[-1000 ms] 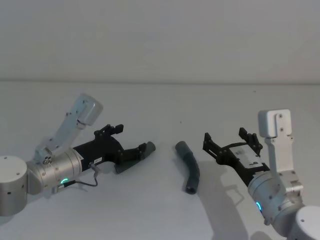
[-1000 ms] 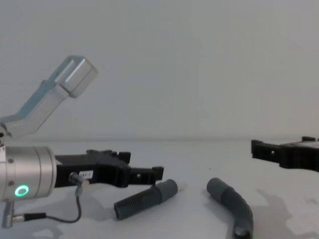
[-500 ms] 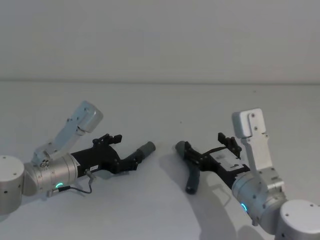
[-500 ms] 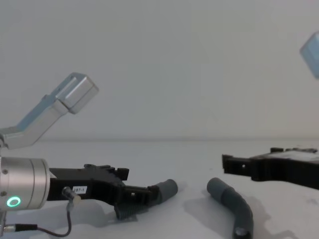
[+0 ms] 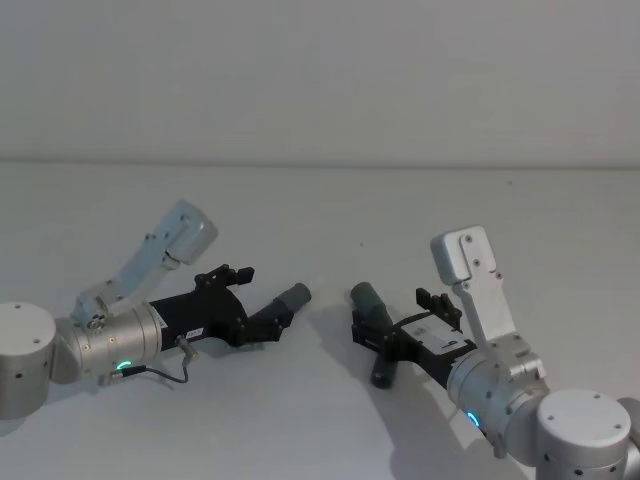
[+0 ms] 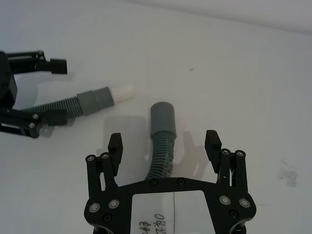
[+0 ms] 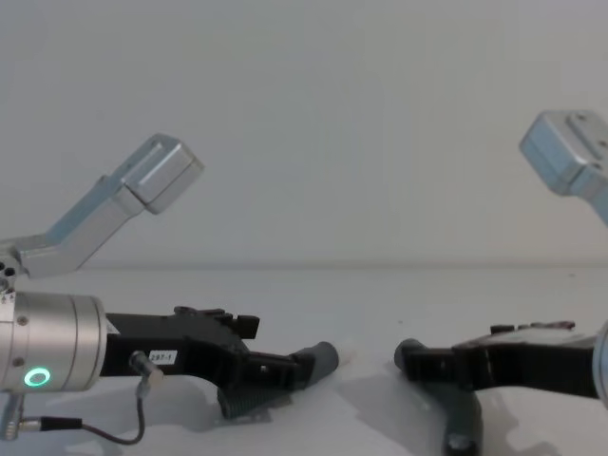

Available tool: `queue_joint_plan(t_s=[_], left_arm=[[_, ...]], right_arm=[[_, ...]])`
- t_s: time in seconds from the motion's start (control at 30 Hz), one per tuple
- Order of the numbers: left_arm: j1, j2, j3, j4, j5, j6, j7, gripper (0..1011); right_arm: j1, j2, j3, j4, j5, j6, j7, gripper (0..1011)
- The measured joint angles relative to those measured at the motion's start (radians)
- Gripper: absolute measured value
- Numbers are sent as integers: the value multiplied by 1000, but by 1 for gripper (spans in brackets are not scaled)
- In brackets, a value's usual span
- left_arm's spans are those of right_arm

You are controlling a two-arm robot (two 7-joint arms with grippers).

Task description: Use both hands to pick up one end of the pipe from the table, align the ends, and insert them.

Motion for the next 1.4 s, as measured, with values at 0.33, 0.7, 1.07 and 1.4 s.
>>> queue_joint_plan(t_s=[0.33,0.7,1.07,1.4], left_arm=[[-4,-3,3,-3,8,-5,-2,1001],[4,0,3,-19,9,12,3,1001],[10,6,5,-32,4,39,8,1001],[12,9,7,-38,2,50,10,1001]], right_arm=[[14,2,-11,32,-11,32,17,1001],[20,7,-22,49,-29,38,31,1001],[20,10,-26,50,-45,30,35,963],[19,11,-27,51,-50,26,37,721]])
